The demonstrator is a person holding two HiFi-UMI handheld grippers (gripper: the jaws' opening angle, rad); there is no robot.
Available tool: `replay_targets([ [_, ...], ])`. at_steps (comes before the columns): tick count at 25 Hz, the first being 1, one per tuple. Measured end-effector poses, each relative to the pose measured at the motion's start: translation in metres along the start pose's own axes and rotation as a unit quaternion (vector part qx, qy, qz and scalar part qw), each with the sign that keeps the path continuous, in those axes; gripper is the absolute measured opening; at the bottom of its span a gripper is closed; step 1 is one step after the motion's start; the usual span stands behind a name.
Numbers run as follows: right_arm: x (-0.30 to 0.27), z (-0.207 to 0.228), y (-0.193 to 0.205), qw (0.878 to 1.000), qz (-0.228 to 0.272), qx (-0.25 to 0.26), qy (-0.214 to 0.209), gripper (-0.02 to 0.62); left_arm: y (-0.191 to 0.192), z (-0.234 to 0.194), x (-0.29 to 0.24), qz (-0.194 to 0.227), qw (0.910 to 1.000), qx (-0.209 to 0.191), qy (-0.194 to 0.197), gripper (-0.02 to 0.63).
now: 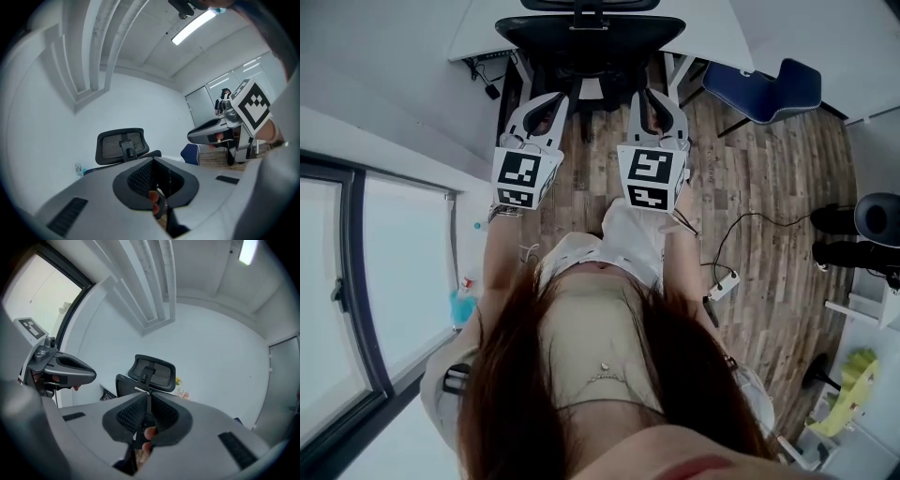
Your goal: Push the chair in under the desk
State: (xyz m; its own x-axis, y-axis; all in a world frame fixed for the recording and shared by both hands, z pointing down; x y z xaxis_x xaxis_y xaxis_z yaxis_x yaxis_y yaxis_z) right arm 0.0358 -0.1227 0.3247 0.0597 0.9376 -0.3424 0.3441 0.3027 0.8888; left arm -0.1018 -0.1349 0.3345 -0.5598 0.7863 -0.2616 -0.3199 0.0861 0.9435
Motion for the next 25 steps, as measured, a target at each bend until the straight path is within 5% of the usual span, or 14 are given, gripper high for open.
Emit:
replay_targets([
  [25,0.041,-0.018,-0.004,0.999,0.034,-0.003,0.001,0.031,0.000,0.006,0.062,0.017,0.9974,0.060,-0.037,0.005],
])
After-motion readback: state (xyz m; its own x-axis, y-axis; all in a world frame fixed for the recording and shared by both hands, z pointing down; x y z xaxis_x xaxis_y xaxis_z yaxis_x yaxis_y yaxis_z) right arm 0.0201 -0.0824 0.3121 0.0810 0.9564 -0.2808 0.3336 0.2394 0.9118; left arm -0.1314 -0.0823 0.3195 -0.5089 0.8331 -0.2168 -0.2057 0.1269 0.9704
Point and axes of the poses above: the fingertips, and each gripper's own axes: x backward along the fingers, z to its right, y out of its underside, the point moved 1 cm from there along x, backward along the fingers, and after that the axes turned 10 degrees about -z, right-handed, at the moved point
